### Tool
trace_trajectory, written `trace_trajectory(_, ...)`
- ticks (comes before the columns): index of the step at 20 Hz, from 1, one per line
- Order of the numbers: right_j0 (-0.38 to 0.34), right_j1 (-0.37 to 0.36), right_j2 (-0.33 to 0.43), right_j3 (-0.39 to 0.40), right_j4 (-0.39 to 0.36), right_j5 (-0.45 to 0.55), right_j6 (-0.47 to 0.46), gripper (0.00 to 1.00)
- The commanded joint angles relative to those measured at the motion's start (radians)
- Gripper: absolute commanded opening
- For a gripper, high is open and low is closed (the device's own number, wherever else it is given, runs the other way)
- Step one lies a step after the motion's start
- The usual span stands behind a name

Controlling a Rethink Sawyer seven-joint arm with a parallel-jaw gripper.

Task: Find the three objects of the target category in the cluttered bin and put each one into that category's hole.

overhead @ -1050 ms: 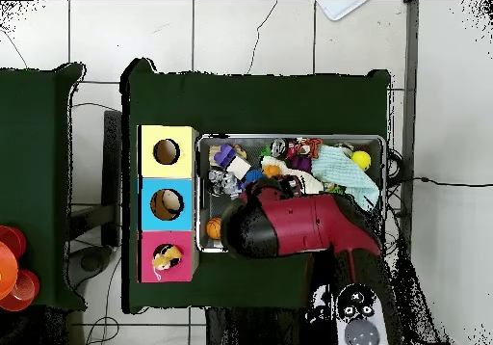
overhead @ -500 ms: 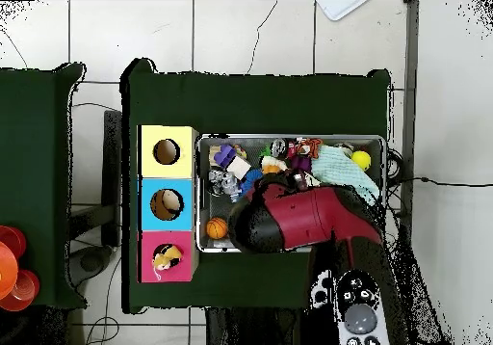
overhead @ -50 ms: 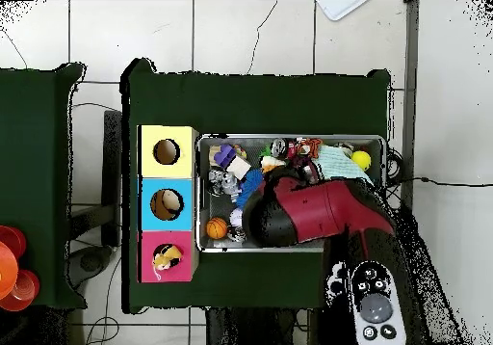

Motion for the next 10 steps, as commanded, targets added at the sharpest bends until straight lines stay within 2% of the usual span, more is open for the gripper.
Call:
trace_trajectory(1,-0.051,0.073,0.114,-0.071,-0.088,-0.034,-0.124,0.00)
trace_trajectory(10,-0.072,0.138,0.126,-0.095,-0.129,-0.075,-0.084,0.00)
